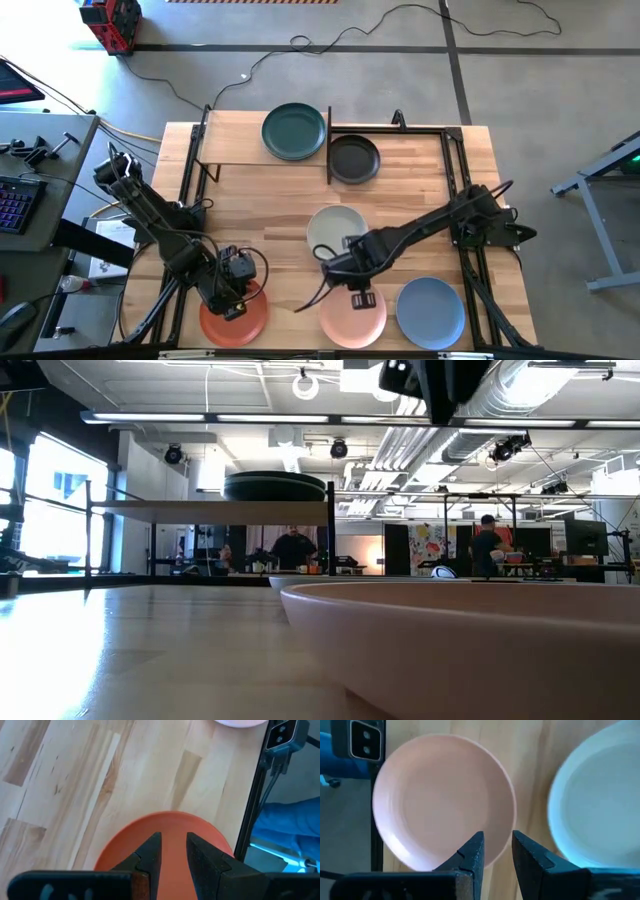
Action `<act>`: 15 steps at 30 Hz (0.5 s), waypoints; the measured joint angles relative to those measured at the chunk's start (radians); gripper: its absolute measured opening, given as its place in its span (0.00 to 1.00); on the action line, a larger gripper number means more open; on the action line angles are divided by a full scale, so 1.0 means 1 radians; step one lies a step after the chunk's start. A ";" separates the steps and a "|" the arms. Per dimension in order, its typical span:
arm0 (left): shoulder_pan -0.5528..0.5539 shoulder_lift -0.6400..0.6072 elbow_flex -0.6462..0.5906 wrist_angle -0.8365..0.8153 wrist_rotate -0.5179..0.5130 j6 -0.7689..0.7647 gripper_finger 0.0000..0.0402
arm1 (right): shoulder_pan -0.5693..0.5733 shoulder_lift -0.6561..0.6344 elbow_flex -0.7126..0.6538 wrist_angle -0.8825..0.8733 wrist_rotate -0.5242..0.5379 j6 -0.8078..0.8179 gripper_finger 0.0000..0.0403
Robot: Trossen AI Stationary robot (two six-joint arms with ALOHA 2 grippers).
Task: Place and stack plates onto a shelf
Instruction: Stack the pink plate on top of the dark green plate on the shelf
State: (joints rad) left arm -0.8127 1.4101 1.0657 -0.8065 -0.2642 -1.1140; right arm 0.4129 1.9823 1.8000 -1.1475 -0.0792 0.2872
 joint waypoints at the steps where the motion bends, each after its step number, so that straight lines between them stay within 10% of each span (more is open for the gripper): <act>1: 0.000 0.000 0.000 0.000 0.000 0.000 0.19 | 0.002 0.000 -0.023 0.020 0.000 0.000 0.19; 15: 0.001 0.000 0.000 0.001 -0.029 0.000 0.19 | 0.015 0.000 -0.269 0.205 0.054 0.093 0.19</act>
State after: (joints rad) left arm -0.8120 1.4101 1.0657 -0.8059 -0.2933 -1.1141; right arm 0.4282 1.9820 1.5315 -0.9424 -0.0255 0.3805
